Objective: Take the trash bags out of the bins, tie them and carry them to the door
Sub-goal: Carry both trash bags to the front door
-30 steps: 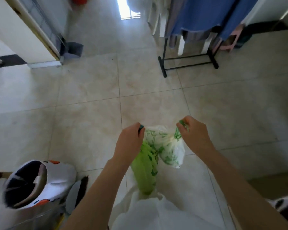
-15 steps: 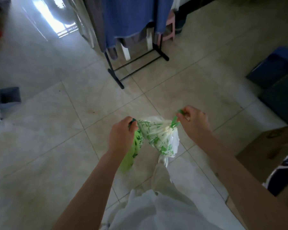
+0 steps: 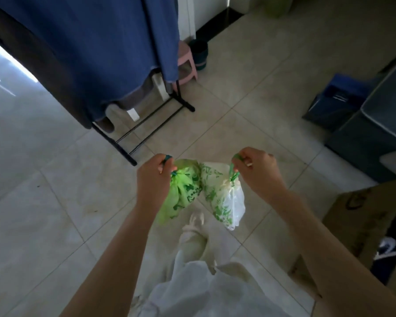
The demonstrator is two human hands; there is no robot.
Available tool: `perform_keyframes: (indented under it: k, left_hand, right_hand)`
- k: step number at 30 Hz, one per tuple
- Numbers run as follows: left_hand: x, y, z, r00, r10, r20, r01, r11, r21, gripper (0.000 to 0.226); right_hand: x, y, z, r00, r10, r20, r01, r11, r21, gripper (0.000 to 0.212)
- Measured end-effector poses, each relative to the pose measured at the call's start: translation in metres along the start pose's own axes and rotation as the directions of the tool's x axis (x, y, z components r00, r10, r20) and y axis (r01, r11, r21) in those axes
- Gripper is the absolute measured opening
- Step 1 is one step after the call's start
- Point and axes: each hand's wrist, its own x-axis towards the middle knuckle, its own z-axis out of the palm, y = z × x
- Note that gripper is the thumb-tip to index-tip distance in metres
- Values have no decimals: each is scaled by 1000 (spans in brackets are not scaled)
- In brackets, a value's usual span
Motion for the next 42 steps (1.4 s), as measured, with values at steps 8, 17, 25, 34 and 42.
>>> perform_keyframes:
  k: [8, 17, 25, 34, 42]
  left_hand:
    - [169, 70, 106, 978, 121, 167, -107, 990, -86, 18]
    - [330, 181, 216, 921, 229, 316, -177, 967, -183, 14]
    - [450, 280, 327, 909, 255, 330, -204, 962, -184, 15]
    - [585, 378, 433, 915, 279, 292, -226, 953, -203, 17]
    - [728, 456, 543, 842, 311, 442, -233, 947, -223, 14]
  right_hand:
    - [155, 39, -74, 981, 145, -130, -150, 988, -28, 13]
    - [313, 93, -168, 960, 211, -186, -224, 973, -53, 16]
    - [458, 153, -260, 975, 174, -138, -192, 972, -135, 22]
    - [624, 208, -361, 963, 190, -190, -212, 972, -102, 20]
    - [772, 260, -430, 927, 273, -256, -306, 947, -97, 19]
